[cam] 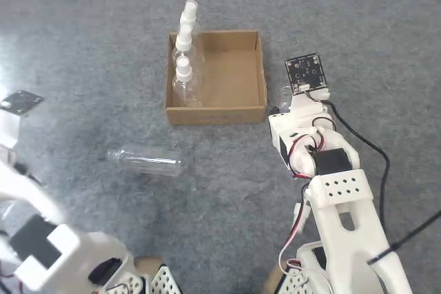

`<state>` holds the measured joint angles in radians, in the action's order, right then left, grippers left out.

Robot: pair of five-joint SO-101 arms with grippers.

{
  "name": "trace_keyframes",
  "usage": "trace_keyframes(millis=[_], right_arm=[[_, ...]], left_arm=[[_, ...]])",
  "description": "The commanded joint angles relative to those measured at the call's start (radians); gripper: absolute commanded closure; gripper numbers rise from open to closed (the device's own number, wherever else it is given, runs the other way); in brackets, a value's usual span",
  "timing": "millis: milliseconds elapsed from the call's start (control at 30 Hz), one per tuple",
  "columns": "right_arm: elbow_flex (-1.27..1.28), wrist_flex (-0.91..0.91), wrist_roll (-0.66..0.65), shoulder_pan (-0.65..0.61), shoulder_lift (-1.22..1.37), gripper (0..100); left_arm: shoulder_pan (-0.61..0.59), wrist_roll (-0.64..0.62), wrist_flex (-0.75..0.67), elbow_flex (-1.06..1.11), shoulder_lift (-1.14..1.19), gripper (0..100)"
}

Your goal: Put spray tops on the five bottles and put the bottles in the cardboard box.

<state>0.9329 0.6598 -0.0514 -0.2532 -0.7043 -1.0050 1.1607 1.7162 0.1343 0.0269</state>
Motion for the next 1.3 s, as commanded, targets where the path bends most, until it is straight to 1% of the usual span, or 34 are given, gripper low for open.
trace_keyframes(millis=[0,100,267,367,433,567,800,1000,1133,1267], right_arm=[[-0.018,0.007,-0.008,0.002,-0.058,83.3],[-0.02,0.047,-0.006,-0.001,-0.105,83.3],[0.003,0.111,-0.008,-0.064,-0.237,83.3],[0.023,0.108,-0.011,-0.079,-0.275,83.3],[0.025,0.108,-0.011,-0.081,-0.277,83.3],[0.025,0.111,-0.008,-0.082,-0.283,83.3],[0.025,0.116,-0.006,-0.084,-0.288,83.3],[0.025,0.117,-0.006,-0.084,-0.288,83.3],[0.025,0.117,-0.006,-0.084,-0.288,83.3],[0.025,0.117,-0.006,-0.084,-0.288,83.3]], left_arm=[[0.006,-0.077,0.031,-0.041,-0.104,99],[0.006,-0.084,0.031,-0.041,-0.135,99],[0.009,-0.103,0.029,0.004,-0.192,99],[0.048,-0.112,0.029,0.045,-0.241,99],[0.071,-0.166,0.023,0.068,-0.275,99],[0.12,-0.292,-0.043,0.113,-0.342,99],[0.184,-0.439,-0.16,0.222,-0.47,99],[0.272,-0.664,-0.285,0.306,-0.597,99],[0.308,-0.807,-0.385,0.363,-0.671,99],[0.333,-0.891,-0.462,0.427,-0.713,99]])
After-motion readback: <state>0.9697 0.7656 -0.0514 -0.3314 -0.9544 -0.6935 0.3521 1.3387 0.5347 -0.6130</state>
